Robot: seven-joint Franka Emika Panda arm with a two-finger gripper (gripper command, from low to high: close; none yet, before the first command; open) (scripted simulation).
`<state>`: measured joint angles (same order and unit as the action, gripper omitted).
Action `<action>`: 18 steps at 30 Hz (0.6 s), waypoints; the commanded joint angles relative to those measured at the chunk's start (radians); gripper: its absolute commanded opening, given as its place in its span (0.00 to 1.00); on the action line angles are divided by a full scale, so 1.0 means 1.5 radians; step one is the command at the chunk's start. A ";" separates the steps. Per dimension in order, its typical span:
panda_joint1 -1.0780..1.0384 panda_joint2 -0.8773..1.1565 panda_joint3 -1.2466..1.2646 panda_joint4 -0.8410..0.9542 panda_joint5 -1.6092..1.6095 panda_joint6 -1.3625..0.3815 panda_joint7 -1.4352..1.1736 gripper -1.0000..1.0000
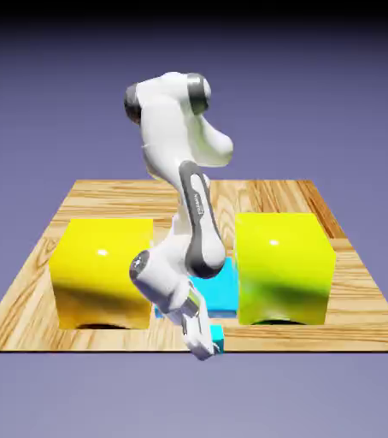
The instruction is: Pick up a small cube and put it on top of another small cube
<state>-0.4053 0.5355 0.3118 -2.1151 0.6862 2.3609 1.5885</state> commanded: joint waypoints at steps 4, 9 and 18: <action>0.021 -0.097 -0.030 -0.063 -0.047 -0.065 -0.045 0.00; 0.066 -0.217 -0.073 -0.160 -0.110 -0.137 -0.130 0.00; 0.147 -0.435 -0.150 -0.335 -0.224 -0.266 -0.284 0.00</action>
<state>-0.1853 -0.1168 0.0866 -2.6179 0.3531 1.9629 1.1618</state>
